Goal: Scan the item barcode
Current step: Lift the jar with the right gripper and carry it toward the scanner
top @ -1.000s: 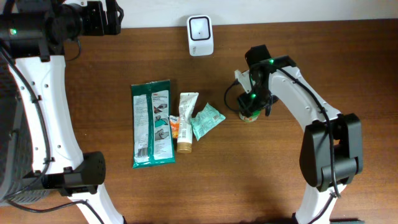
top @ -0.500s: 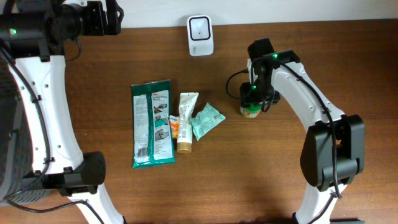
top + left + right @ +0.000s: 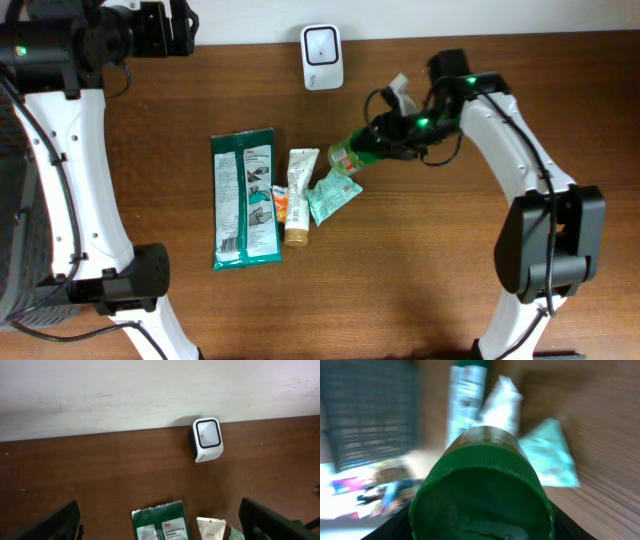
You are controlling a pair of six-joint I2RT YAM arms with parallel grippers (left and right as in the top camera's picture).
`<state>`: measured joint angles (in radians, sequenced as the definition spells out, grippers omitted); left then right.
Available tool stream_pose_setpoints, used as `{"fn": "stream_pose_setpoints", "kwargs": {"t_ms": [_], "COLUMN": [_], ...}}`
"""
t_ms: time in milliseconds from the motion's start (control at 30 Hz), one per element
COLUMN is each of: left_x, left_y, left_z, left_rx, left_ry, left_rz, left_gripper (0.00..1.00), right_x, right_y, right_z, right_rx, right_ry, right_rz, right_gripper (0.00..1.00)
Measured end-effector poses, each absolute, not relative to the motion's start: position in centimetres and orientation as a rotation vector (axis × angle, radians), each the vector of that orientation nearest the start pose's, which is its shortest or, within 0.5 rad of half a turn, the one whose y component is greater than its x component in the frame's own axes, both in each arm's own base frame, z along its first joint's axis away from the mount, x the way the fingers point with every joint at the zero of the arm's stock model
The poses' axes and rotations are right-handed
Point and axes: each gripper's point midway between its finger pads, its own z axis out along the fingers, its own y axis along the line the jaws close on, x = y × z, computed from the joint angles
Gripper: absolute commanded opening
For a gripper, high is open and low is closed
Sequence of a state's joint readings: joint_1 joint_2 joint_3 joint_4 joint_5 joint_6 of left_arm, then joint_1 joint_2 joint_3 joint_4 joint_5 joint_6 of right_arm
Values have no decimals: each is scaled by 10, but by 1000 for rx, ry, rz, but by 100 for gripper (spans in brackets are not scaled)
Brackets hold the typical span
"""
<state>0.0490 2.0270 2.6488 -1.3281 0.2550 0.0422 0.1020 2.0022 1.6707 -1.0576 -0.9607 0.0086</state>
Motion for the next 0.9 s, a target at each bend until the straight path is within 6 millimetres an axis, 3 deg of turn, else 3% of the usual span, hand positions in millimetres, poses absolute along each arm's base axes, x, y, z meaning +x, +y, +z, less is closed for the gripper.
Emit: {"fn": "stream_pose_setpoints", "kwargs": {"t_ms": [167,200,300,400,500,600,700,900], "left_x": [485,485,485,485,485,485,485,485], "left_y": [-20,-20,-20,-20,-20,-20,-20,-20], "left_z": [386,386,386,386,386,386,386,386], "left_rx": [126,126,126,126,126,126,126,126], "left_ry": [2258,2258,2258,2258,2258,2258,2258,2258], "left_rz": [-242,-242,-242,-242,-242,-241,-242,-242], "left_gripper": [99,99,99,99,99,99,99,99], "right_x": [399,396,390,376,367,368,381,403], "right_y": [174,170,165,160,157,155,153,172], "right_z": [201,222,250,291,314,312,291,259], "right_rx": [-254,-275,-281,-297,-303,-261,-216,-241], "right_ry": [2459,2384,2324,2249,2220,2280,2378,2475], "right_rz": [1659,1697,1707,1701,1671,1561,1370,1011], "right_gripper": [51,51,46,46,46,47,47,47]}}
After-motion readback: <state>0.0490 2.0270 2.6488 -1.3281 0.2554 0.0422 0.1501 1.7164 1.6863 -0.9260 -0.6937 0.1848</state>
